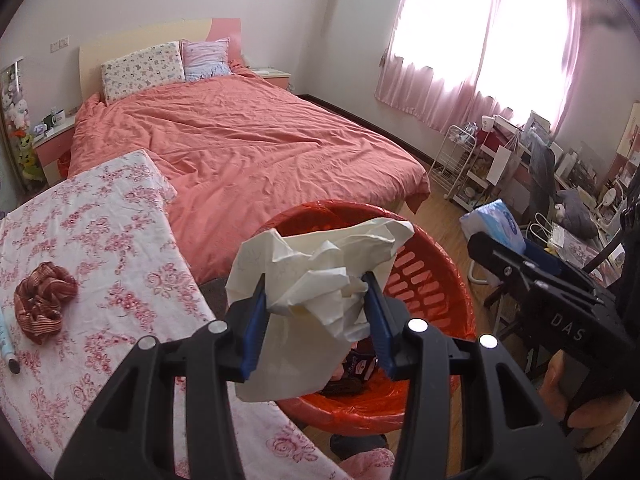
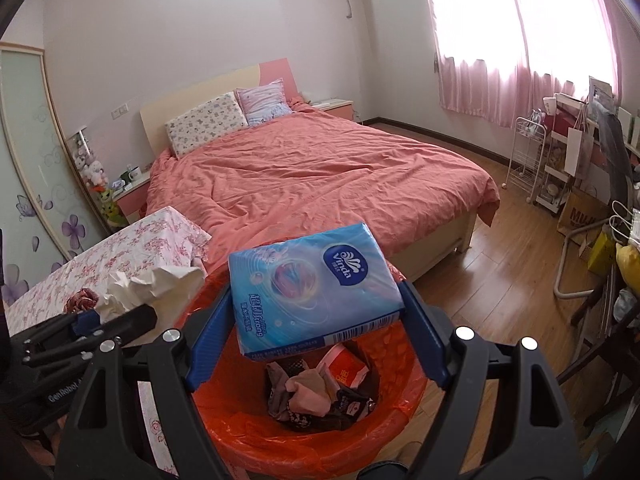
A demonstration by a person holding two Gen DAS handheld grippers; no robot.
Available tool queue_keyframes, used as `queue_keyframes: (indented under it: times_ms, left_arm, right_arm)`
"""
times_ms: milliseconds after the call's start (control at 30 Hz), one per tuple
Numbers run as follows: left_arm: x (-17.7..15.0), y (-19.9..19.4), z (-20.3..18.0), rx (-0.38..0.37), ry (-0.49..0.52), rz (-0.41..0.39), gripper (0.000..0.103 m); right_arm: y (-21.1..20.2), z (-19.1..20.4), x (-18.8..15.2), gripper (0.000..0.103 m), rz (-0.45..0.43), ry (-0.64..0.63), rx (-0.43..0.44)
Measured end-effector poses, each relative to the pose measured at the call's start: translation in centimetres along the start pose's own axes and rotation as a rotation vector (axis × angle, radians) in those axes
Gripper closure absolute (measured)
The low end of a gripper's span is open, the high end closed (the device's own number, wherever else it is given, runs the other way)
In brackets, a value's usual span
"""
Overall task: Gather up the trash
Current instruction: 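Carry the white paper and tissue pack over the orange basket and open both grippers, then move both tools back over the tube and scrunchie on the bed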
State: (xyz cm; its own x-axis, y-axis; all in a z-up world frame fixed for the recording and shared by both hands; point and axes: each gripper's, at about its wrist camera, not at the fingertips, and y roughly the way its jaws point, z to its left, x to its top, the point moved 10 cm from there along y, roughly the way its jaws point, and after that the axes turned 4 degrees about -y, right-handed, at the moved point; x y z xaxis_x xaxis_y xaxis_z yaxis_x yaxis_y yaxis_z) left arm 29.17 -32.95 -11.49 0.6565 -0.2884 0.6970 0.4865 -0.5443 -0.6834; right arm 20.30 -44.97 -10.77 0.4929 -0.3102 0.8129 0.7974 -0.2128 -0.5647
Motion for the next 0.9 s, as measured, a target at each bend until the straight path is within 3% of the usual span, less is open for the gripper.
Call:
queue_keyframes:
  times_ms: [300, 400, 467, 700, 900]
  left_arm:
    - [0.1, 2.2, 0.0, -0.005, 0.004, 0.026, 0.058]
    - [0.0, 2.6, 0.2, -0.003, 0.003, 0.031, 0.045]
    - [-0.1, 2.6, 0.7, 0.023, 0.003, 0.024, 0.031]
    - [-1.0, 1.5, 5.1, 0.133, -0.037, 0.028, 0.024]
    - [-2.8, -2.2, 12.4, 0.279, -0.086, -0.001, 0.014]
  right_arm:
    - [0.8, -0.8, 0.1, 0.023, 0.008, 0.051, 0.038]
    - [0.9, -0.8, 0.0, 0.018, 0.007, 0.076, 0.072]
    - [0.8, -0.9, 0.1, 0.011, 0.002, 0.084, 0.077]
    - [-0.1, -0.6, 0.3, 0.008, -0.011, 0.053, 0.042]
    - [-0.5, 1.9, -0.2, 0.007, -0.024, -0.07, -0.015]
